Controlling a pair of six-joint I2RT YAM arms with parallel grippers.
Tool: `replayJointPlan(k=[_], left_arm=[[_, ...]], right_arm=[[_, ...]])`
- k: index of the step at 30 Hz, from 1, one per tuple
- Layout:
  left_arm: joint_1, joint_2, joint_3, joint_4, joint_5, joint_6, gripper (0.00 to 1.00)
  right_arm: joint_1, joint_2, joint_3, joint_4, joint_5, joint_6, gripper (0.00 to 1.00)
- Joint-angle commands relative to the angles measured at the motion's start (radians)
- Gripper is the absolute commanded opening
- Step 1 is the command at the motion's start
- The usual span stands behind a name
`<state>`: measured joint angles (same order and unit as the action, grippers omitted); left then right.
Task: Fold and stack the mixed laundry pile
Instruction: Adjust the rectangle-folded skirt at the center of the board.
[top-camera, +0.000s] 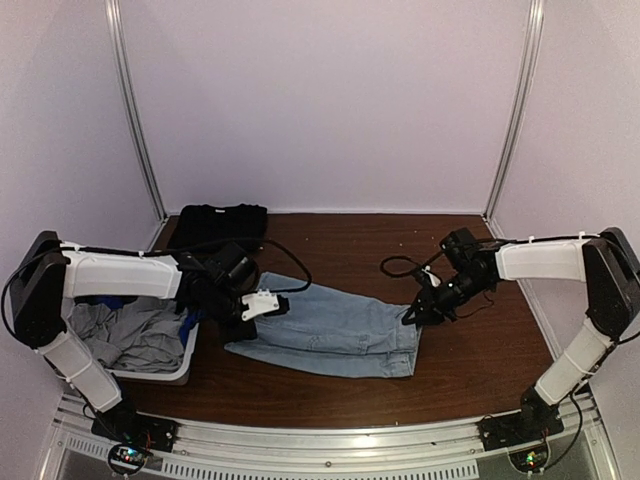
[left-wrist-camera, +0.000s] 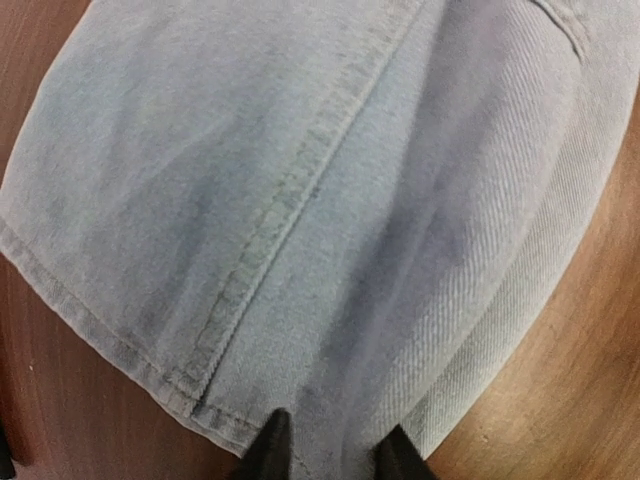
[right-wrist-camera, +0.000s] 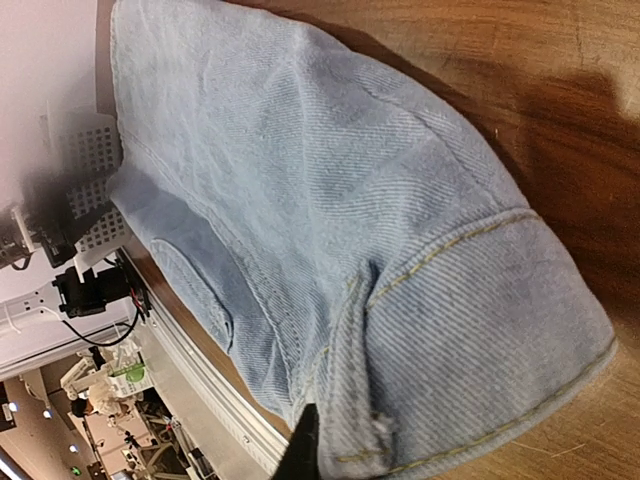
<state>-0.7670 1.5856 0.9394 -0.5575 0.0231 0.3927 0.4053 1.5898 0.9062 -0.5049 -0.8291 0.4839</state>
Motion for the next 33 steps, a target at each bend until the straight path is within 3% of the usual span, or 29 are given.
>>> replayJointPlan(k=[1,3,4,12,18,23,31,32,33], left_arm=[[-0.002,0.020,0.038,-0.020,0.031,0.016,0.18],[-0.002,0.043,0.044,-0.033,0.036,0.026,0.03],[-0.003,0.051,0.050,-0.039,0.025,0.026,0.00],[-0.003,-0.043,0.091,-0.059,-0.087,-0.004,0.00],[-0.003,-0.086,0.014,-0.073,-0.129,-0.055,0.00],[-0.003,-0.078,-0.054,-0.026,-0.134,-0.071,0.00],[-0.005,0.031,-0.060,-0.008,-0.157,-0.082,0.00],[-0.005,0.042,-0.044,-0.014,-0.156,-0.088,0.01],[-0.005,0.045,-0.027,-0.027,-0.154,-0.095,0.13]], right_arm=[[-0.006,0.017,-0.023,0.039,-0.082,0.050,0.00],[-0.005,0.026,-0.046,0.044,-0.101,0.049,0.00],[-0.006,0.029,-0.045,0.027,-0.098,0.036,0.00],[-0.023,-0.045,0.105,-0.113,-0.113,0.015,0.00],[0.066,-0.123,-0.085,-0.036,-0.136,0.074,0.00],[0.154,-0.045,-0.213,0.119,-0.122,0.107,0.00],[0.153,0.092,-0.205,0.149,-0.048,0.059,0.00],[0.152,0.096,-0.198,0.136,-0.044,0.044,0.00],[0.153,0.099,-0.185,0.115,-0.042,0.026,0.05]])
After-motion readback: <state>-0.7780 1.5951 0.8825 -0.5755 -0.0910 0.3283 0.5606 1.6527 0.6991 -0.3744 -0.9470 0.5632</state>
